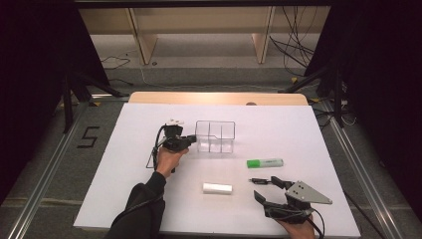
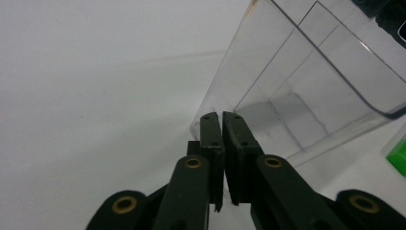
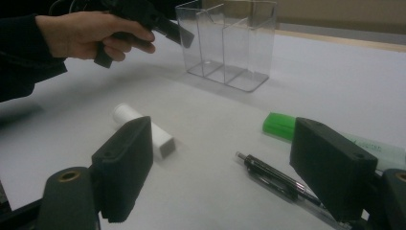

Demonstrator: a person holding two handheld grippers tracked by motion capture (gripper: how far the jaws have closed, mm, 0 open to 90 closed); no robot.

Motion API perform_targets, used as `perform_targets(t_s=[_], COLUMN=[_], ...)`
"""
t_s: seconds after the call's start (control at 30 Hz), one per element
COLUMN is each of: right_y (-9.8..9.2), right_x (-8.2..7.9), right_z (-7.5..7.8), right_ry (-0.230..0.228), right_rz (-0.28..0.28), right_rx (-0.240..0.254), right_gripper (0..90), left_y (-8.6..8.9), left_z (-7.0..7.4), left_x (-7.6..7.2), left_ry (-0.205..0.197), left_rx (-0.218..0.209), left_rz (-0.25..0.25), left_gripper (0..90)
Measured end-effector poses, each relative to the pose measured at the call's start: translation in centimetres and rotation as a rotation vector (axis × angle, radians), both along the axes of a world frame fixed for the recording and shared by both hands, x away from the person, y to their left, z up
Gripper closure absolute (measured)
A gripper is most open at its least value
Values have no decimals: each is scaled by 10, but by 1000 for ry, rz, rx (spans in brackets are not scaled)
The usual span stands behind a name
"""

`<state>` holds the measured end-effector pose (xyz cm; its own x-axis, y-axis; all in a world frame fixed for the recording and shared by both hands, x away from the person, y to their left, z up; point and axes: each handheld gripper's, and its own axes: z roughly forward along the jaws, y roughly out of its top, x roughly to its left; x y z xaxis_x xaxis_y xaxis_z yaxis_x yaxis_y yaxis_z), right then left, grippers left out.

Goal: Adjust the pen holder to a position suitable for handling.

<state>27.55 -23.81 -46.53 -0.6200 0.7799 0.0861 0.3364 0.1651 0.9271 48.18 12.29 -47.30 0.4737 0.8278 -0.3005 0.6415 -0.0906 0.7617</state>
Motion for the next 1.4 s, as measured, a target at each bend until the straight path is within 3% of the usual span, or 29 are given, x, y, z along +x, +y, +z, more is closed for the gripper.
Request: perform_targets(t_s=[0.03, 0.07, 0.17, 0.37, 0.53, 0.67, 0.97, 1.17, 1.4], right_y=[0, 0, -1, -3, -3, -4, -14, -26, -38], right_x=[0, 0, 1, 1, 0, 0, 0, 4, 8], right_z=[0, 0, 0, 0, 1, 1, 4, 5, 8], right_ry=[-2, -2, 2, -2, -5, -4, -11, 4, 16], right_rz=[-4, -4, -7, -14, -12, -12, -42, -59, -48], right_rx=[5, 5, 6, 8, 5, 7, 13, -12, -34], right_gripper=[237, 237, 237, 237, 237, 237, 237, 236, 239], left_y=[2, 5, 9, 17, 27, 24, 11, 9, 6], left_z=[1, 1, 6, 14, 22, 29, 39, 38, 36], left_x=[-1, -1, -3, -15, -24, -32, -43, -47, -54], left_ry=[-1, -2, 0, -13, -8, 3, 12, 14, -23], left_rx=[-3, -4, 12, 59, 70, 70, 102, 110, 99], left_rz=[-2, -4, -8, -59, -94, -142, -248, -271, -295], left_gripper=[764, 764, 625, 490, 382, 310, 245, 226, 204])
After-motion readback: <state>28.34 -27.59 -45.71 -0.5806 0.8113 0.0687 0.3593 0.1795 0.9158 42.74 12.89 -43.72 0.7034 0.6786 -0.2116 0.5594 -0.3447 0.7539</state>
